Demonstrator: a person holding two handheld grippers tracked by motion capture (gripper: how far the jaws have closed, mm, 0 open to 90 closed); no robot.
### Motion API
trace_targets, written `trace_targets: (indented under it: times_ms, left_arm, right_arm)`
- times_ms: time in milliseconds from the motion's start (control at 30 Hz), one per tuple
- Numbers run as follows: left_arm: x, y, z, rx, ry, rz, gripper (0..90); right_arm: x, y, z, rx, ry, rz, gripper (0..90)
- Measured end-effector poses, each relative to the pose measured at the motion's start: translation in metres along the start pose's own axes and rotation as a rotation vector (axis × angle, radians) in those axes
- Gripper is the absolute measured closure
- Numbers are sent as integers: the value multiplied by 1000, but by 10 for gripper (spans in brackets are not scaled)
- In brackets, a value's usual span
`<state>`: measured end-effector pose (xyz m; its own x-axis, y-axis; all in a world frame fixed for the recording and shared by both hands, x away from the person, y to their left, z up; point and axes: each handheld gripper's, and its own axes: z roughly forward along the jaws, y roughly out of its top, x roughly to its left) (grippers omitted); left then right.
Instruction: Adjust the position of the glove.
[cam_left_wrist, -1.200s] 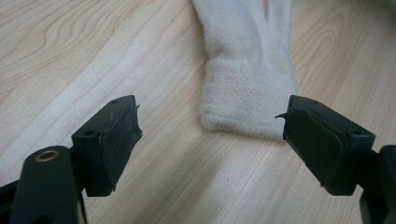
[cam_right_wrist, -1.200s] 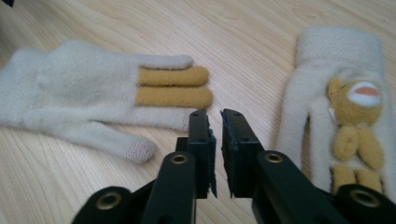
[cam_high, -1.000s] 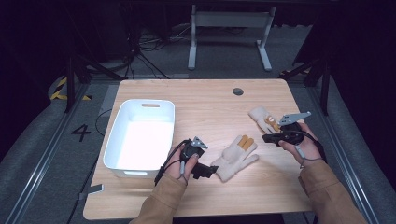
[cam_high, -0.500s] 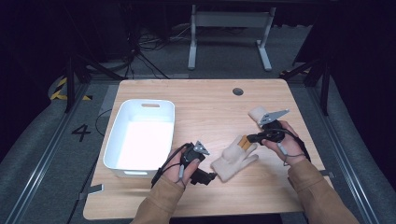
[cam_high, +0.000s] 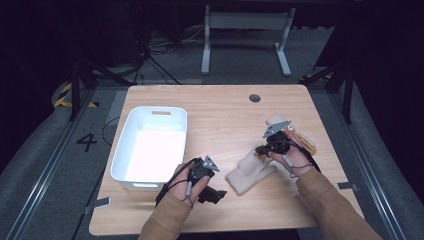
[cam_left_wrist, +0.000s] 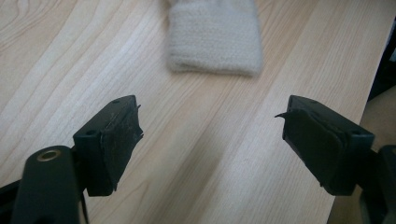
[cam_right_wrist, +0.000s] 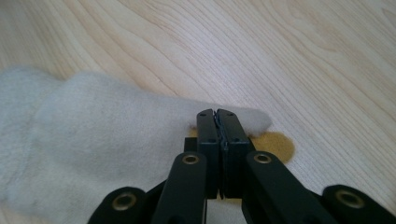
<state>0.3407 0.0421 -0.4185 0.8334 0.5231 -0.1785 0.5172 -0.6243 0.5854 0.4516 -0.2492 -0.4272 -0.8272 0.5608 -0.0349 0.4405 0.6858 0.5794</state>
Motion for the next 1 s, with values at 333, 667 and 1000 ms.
trace_targets:
  times_ms: [333,667,1000]
  left_arm:
    - [4,-2,-1,3,10,-10,203]
    - [8,2,0,-14,7,-19,203]
    - [12,14,3,-45,0,-23,202]
  right_arm:
    - [-4,-5,6,50,-8,24,900]
    - [-3,-12,2,80,3,37,900]
    - [5,-25,-11,116,-10,33,900]
